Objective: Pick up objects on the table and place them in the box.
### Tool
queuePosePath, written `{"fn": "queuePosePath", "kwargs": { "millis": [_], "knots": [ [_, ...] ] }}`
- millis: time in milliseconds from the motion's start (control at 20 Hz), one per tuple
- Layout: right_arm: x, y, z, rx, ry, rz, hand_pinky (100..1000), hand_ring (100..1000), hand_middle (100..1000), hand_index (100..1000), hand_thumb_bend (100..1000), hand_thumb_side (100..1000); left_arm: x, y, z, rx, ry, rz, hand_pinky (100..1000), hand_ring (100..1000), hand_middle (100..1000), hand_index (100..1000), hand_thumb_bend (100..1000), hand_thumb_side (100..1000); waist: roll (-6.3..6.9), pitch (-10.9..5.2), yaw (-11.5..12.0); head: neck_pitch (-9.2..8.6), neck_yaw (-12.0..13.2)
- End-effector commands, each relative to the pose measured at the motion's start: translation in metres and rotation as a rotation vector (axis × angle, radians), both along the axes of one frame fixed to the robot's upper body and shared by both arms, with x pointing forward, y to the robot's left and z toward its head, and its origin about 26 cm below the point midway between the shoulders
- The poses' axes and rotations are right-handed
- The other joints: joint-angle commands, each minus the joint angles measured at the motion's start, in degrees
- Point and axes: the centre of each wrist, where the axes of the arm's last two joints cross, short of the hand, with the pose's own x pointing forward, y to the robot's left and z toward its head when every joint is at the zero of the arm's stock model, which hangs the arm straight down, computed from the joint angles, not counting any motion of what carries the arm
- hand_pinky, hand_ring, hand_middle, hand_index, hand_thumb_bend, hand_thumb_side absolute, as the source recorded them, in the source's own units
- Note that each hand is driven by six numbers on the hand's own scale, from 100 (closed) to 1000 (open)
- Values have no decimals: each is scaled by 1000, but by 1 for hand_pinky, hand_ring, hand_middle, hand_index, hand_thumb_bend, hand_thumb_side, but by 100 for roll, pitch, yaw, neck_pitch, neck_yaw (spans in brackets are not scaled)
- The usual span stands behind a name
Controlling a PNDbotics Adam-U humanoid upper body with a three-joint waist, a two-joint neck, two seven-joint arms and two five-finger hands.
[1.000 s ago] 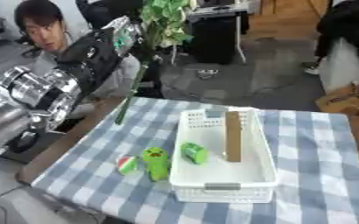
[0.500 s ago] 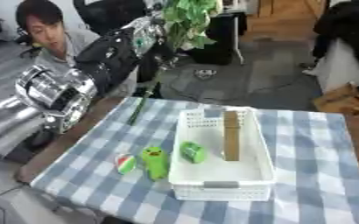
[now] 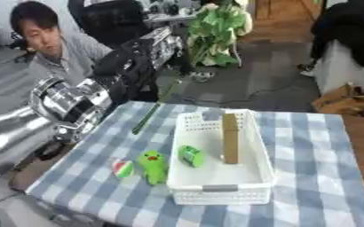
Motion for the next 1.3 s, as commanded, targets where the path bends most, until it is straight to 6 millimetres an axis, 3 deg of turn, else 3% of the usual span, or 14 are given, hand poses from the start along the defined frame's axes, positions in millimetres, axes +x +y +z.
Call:
{"fn": "queuePosePath", "kwargs": {
  "millis": [50, 200, 550, 850, 1300],
  "knots": [
    [-2, 2, 11, -20, -31, 13, 786, 753, 649, 667, 100, 258, 2, -10, 6, -3, -24, 3, 100, 100, 100, 274, 100, 298, -47, -90, -7, -40, -9],
    [-2, 2, 11, -18, -31, 13, 786, 753, 649, 666, 100, 258, 2, -17, -4, -36, -10, 39, 100, 100, 100, 267, 100, 305, -53, -95, -20, -39, -16],
    [-3, 0, 11, -19, -14, -1, 786, 753, 648, 665, 100, 258, -9, -48, -61, -151, 77, 275, 100, 100, 100, 250, 100, 321, 1, -228, 24, 86, -72],
    [-4, -2, 11, -9, -3, -11, 786, 753, 647, 664, 100, 258, -14, -67, -78, -208, 90, 399, 100, 100, 100, 241, 100, 330, 17, -351, 58, 92, -80],
    [-4, -2, 13, 9, -3, -22, 786, 752, 647, 662, 100, 257, -22, -86, -97, -286, 141, 471, 100, 100, 100, 242, 100, 325, 12, -365, 31, 92, -122]
  ]
}}
